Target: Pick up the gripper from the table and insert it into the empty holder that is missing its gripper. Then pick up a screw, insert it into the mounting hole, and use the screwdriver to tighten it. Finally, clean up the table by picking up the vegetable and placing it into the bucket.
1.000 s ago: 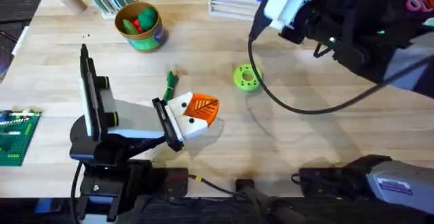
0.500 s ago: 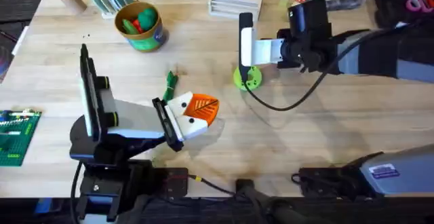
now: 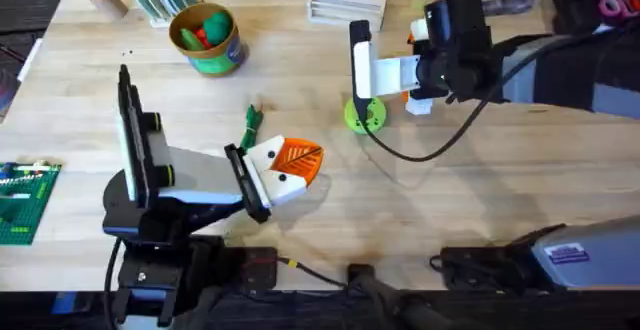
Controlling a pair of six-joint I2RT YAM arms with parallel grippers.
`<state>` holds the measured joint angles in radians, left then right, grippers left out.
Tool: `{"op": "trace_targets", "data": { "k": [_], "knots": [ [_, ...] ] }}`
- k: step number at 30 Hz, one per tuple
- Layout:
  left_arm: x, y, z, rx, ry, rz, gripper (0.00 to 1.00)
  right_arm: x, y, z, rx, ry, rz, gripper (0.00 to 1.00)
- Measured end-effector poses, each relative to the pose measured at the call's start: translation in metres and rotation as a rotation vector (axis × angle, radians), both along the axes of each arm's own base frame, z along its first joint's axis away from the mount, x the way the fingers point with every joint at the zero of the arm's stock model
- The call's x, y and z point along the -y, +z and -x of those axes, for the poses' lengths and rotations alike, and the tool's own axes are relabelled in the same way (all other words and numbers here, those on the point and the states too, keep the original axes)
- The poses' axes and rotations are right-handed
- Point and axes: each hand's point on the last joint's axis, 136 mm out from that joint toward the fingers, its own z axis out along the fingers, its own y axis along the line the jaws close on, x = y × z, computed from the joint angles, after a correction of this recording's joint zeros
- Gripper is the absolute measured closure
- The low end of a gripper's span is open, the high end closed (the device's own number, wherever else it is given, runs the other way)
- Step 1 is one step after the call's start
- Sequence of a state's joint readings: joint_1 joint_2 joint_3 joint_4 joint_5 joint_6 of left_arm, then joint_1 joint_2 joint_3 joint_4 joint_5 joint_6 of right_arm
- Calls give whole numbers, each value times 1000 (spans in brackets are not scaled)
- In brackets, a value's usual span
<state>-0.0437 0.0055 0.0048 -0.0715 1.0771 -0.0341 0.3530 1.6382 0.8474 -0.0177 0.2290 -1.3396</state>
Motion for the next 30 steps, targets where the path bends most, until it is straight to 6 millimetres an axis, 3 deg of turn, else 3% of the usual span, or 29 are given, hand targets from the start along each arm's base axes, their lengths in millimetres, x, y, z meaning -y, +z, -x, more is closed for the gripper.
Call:
{"op": "trace_targets", "data": {
  "k": [11,14,18,20,22,23,24,28,30],
  "knots": [
    [0,0,0,1,0,0,954,-6,4,9,-10,-94,-60,8],
    [0,0,0,6,0,-3,653,-8,13,10,5,-157,-123,10],
    [0,0,0,4,0,-2,287,-9,43,5,70,-255,-252,10],
    [0,0,0,3,0,-1,191,-11,65,1,114,-311,-339,10],
    [0,0,0,3,0,-1,182,-12,87,-2,156,-362,-428,9],
    [0,0,0,1,0,0,226,-13,99,-3,177,-388,-481,9],
    [0,0,0,2,0,-1,349,-14,108,-3,189,-406,-523,9],
    [0,0,0,5,-1,-2,943,-26,132,2,179,-443,-712,9],
    [0,0,0,7,-1,-3,989,-37,137,7,139,-437,-799,10]
  ]
}}
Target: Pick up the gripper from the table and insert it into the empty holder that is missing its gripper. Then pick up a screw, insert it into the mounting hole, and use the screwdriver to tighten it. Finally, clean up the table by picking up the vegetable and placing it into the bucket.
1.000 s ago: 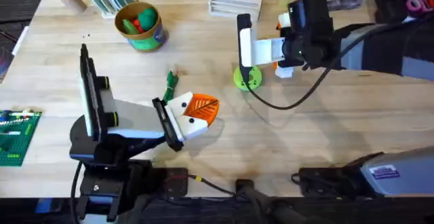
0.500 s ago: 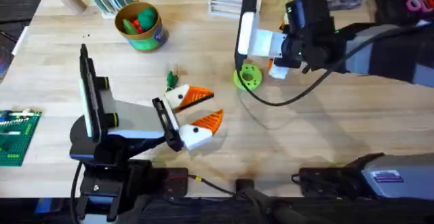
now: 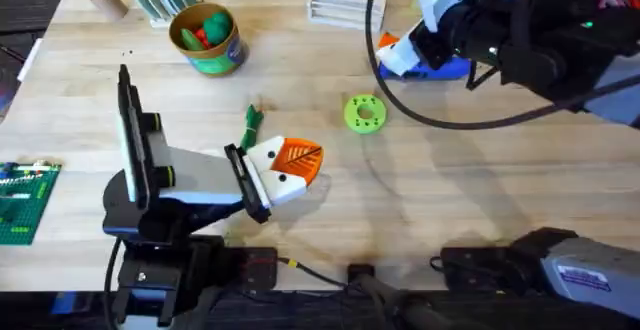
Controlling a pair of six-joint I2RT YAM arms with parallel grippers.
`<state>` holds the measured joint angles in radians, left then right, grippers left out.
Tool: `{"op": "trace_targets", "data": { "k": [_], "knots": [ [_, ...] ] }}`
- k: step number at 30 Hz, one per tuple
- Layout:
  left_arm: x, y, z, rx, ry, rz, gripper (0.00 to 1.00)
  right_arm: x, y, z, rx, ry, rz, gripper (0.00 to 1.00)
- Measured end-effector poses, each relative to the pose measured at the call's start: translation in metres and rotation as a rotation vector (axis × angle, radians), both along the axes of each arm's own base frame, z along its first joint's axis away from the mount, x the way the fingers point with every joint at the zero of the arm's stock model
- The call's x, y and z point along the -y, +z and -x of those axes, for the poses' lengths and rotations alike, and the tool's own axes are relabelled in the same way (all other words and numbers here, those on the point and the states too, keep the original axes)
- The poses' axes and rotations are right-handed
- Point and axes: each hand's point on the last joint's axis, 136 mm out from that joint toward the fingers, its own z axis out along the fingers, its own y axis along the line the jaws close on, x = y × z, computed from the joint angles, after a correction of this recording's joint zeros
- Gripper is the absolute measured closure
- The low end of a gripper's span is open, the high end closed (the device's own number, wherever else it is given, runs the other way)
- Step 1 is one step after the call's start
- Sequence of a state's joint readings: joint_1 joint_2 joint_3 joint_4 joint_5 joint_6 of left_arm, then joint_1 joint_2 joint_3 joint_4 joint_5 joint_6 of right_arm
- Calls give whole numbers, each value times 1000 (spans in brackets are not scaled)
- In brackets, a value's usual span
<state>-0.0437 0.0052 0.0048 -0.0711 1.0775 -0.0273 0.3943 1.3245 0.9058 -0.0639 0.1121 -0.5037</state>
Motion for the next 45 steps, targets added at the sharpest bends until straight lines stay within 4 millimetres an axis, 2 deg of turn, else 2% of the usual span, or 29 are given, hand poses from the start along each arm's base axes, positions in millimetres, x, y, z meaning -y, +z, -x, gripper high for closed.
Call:
{"op": "trace_targets", "data": {
  "k": [1,6,7,8,15,23,27,30,36,45],
  "knots": [
    [0,0,0,4,0,-2,914,-6,1,3,-12,17,-45,10],
    [0,0,0,2,0,-1,128,-34,2,16,-96,97,-230,10],
    [0,0,0,-1,0,0,44,-38,3,18,-112,108,-260,9],
    [0,0,0,-1,0,0,17,-41,3,20,-127,116,-287,9],
    [-1,-1,-1,-6,9,-1,8,-52,3,28,-203,113,-404,10],
    [-5,-2,-9,-25,60,0,8,-53,2,30,-234,94,-442,9],
    [-11,6,-13,-85,126,7,8,-53,2,30,-237,92,-444,7],
    [-21,26,-16,-121,222,0,8,-53,2,30,-237,92,-445,9],
    [-47,84,-14,-71,427,-61,11,-54,4,29,-226,93,-451,8],
    [-90,130,-15,-131,671,-274,10,-54,4,29,-226,93,-452,9]
  ]
}}
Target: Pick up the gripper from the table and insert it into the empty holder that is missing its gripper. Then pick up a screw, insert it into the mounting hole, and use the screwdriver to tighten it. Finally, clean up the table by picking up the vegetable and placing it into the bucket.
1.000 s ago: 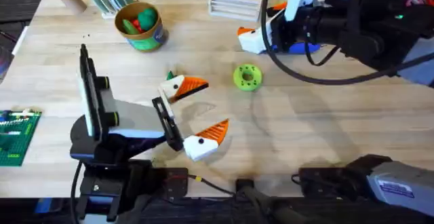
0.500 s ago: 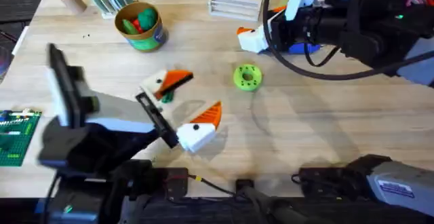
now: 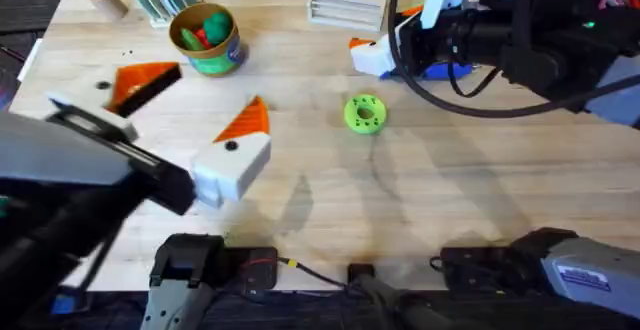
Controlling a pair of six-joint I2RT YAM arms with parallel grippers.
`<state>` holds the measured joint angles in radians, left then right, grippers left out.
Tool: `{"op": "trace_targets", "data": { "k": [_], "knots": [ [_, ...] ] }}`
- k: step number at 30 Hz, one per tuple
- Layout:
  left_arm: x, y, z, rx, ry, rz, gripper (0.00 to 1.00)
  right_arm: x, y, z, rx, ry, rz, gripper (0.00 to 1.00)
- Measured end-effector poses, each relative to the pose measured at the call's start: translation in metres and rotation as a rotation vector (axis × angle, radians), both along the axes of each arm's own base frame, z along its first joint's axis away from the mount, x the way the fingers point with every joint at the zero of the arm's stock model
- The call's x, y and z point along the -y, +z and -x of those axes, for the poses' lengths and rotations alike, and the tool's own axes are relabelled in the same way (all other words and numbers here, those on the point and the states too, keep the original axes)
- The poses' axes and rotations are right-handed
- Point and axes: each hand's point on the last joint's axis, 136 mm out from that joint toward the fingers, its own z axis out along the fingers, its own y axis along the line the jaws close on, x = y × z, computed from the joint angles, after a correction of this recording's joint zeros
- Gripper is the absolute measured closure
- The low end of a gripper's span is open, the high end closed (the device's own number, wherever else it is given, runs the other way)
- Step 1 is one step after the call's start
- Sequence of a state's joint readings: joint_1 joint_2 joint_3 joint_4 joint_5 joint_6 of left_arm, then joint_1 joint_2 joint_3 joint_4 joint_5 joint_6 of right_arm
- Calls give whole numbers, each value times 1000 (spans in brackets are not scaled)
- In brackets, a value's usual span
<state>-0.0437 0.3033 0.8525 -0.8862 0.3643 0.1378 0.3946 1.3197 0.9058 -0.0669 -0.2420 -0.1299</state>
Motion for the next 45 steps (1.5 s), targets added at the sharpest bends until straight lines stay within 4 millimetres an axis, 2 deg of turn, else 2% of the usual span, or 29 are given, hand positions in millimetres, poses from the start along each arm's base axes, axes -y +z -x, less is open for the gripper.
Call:
{"op": "trace_targets", "data": {
  "k": [4,7,10,18,30,37,45],
  "knots": [
    [-17,8,-1,-92,71,-99,10,0,0,0,0,0,0,9],
    [-27,3,-4,-179,104,-172,9,0,0,0,0,0,0,9],
    [-33,-3,-16,-236,115,-225,9,0,0,0,0,1,-1,10],
    [-37,-32,-38,-391,107,-284,8,0,0,0,-1,3,-2,9],
    [-41,-60,-45,-544,103,-318,8,-1,0,1,-2,6,-4,8],
    [-48,-90,-54,-684,115,-362,9,-1,0,1,-3,4,-6,9],
    [-49,-148,-57,-887,98,-386,8,-1,0,1,-3,4,-6,10]
  ]
}}
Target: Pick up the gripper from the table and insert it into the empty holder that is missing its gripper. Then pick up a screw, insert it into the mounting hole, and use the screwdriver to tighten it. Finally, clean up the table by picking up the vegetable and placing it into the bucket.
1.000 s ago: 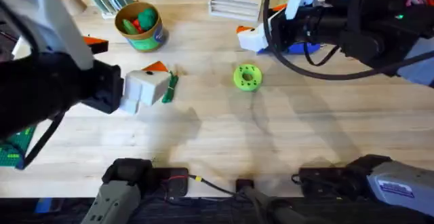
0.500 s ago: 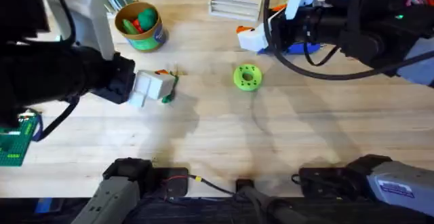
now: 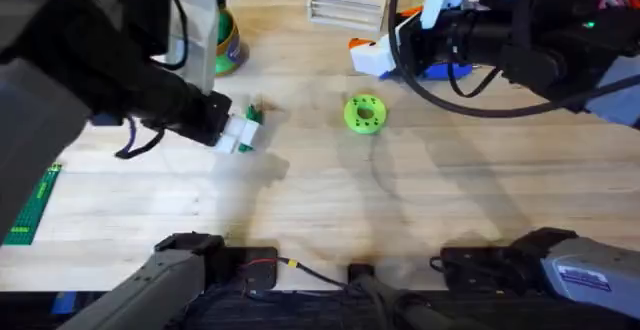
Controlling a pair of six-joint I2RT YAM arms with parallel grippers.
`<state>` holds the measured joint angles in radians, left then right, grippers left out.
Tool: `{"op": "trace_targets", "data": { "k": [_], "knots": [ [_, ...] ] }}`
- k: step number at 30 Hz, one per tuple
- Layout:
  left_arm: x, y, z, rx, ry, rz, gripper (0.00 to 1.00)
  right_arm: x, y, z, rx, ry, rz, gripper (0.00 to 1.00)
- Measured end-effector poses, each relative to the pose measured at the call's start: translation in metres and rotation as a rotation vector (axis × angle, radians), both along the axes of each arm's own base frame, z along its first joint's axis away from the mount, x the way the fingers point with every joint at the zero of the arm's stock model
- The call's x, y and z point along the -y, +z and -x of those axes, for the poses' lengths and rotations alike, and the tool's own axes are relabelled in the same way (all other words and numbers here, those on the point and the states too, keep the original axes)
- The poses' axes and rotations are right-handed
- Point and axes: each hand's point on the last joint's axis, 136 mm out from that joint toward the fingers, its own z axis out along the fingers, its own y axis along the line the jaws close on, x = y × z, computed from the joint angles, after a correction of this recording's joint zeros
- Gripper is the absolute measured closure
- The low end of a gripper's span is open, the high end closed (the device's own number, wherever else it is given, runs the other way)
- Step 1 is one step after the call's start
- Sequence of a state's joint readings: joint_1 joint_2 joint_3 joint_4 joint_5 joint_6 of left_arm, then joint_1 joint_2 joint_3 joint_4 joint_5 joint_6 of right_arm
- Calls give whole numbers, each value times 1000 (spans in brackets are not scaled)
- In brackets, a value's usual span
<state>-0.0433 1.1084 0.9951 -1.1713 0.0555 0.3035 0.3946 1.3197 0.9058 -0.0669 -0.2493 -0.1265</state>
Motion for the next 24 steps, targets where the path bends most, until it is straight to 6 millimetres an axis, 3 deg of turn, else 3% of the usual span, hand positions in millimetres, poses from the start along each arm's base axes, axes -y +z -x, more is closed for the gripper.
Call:
{"op": "trace_targets", "data": {
  "k": [6,15,17,24],
  "knots": [
    [1,-19,-26,-14,114,32,8,0,0,0,0,0,0,9],
    [3,-60,-32,-176,246,52,8,0,0,0,0,0,0,8],
    [4,-71,-45,-169,260,58,6,0,-1,0,-3,0,1,10],
    [6,-81,-50,-152,274,75,6,0,-1,1,-4,0,2,9]
  ]
}}
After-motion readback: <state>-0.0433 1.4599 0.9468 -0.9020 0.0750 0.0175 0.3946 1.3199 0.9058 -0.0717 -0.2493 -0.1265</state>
